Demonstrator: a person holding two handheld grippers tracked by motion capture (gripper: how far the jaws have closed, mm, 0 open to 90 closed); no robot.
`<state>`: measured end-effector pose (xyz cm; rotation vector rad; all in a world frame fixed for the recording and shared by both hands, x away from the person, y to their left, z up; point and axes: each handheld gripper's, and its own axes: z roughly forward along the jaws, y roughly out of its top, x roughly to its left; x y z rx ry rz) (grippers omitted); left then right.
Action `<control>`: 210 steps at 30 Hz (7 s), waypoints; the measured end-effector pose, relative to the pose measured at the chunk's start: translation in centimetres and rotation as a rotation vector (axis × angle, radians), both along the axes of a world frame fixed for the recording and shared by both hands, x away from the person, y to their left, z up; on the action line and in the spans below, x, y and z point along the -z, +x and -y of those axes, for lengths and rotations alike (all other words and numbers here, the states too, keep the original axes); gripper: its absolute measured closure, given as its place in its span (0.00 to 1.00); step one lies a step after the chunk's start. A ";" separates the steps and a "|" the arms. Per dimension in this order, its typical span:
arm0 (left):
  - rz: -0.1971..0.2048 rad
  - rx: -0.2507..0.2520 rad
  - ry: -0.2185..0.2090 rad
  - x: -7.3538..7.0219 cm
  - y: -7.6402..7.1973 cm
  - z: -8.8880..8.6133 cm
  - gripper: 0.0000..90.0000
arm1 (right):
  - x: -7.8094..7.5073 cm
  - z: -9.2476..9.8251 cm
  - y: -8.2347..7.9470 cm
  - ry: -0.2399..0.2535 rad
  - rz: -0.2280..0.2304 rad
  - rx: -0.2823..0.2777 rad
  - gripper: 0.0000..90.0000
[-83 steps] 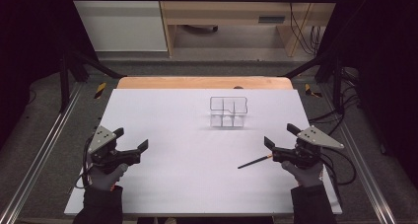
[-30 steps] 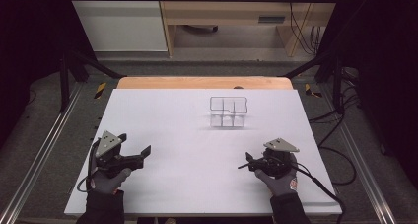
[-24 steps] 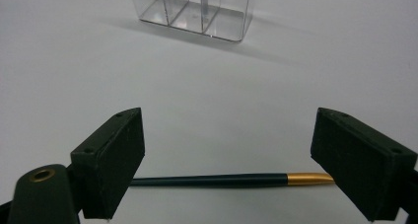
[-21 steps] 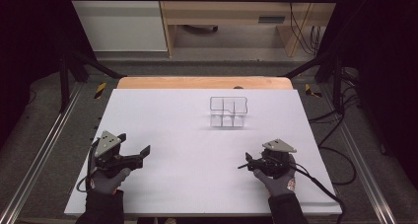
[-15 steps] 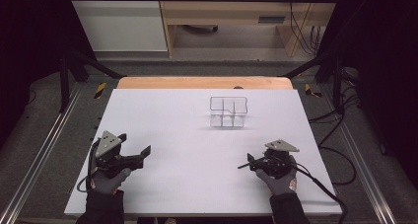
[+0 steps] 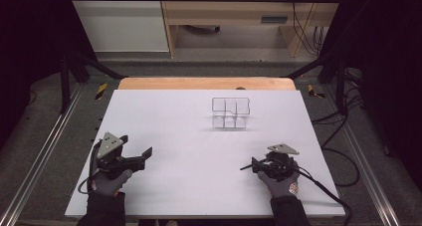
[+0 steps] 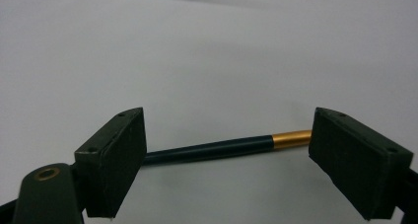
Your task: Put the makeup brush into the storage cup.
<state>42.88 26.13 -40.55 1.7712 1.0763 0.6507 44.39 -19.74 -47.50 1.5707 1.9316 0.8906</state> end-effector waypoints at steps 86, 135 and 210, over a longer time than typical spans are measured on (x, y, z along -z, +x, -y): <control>-0.018 0.008 -0.002 0.4 0.3 -0.2 0.05 | -5.3 1.7 4.2 -0.138 -0.203 -0.268 0.57; -0.026 0.013 0.012 0.6 0.4 0.0 0.05 | -2.8 0.9 6.9 -0.206 -0.536 -0.253 0.92; -0.030 0.042 -0.066 0.5 0.2 1.3 0.05 | -10.2 -2.5 2.5 0.221 0.155 -0.580 0.93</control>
